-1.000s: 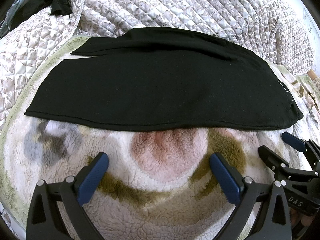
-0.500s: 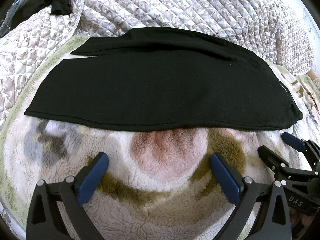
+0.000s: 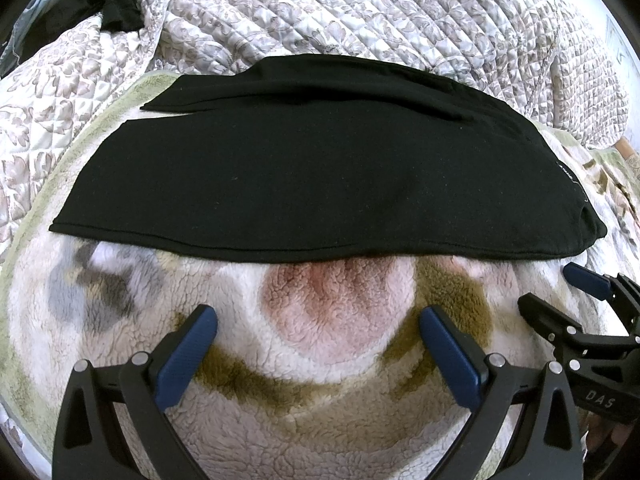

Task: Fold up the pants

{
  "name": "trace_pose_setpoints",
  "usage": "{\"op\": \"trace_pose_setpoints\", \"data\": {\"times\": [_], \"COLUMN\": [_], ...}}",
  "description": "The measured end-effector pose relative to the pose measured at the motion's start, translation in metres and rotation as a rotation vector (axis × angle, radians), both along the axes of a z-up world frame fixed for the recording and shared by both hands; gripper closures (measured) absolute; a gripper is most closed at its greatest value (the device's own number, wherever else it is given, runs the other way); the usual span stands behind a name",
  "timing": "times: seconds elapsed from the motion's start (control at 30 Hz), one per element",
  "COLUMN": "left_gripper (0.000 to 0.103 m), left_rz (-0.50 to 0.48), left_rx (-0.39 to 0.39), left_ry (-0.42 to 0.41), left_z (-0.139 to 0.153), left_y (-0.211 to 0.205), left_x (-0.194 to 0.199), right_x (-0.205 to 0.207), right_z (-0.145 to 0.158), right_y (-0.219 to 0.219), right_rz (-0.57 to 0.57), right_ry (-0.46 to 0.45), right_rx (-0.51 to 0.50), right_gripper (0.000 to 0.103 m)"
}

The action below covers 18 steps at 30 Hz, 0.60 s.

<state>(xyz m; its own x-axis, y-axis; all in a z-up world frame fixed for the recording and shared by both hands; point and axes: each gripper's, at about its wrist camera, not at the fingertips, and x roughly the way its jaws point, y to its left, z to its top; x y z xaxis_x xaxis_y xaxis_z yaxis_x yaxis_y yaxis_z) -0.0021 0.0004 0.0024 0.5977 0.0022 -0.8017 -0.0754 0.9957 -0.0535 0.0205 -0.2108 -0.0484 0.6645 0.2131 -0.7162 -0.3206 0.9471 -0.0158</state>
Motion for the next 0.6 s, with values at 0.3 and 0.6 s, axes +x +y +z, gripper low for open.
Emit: {"op": "trace_pose_setpoints", "data": {"times": [0.3, 0.6], "left_gripper": [0.000, 0.000], "left_rz": [0.002, 0.000], "left_rx": [0.002, 0.005], "left_ry": [-0.001, -0.001], "left_z": [0.0001, -0.0001], "left_y": [-0.0006, -0.0006], "left_x": [0.0004, 0.0012], "right_x": [0.0009, 0.0019], "right_z": [-0.0009, 0.0001], "right_y": [-0.0023, -0.0009], "right_rz": [0.027, 0.035], "right_ry": [0.014, 0.019], "right_rx": [0.002, -0.018], "right_gripper": [0.020, 0.020]}}
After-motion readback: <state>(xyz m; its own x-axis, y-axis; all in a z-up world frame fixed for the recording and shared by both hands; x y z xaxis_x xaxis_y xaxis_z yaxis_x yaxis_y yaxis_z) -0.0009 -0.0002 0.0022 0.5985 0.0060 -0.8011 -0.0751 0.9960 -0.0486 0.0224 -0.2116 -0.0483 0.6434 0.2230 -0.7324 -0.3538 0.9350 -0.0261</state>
